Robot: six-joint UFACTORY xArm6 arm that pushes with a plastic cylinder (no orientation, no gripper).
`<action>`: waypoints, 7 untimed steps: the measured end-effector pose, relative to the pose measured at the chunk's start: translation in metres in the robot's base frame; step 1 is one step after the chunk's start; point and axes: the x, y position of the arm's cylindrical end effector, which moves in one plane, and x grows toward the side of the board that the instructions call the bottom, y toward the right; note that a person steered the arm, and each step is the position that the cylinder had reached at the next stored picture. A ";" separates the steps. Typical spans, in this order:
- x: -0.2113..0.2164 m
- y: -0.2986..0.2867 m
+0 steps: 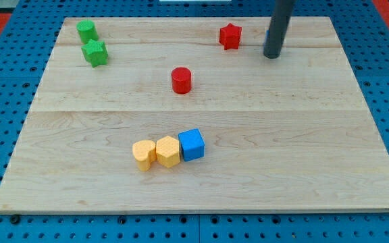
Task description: Place the blue cube next to the blue triangle
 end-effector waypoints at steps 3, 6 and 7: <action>0.136 0.057; 0.259 -0.084; 0.245 -0.124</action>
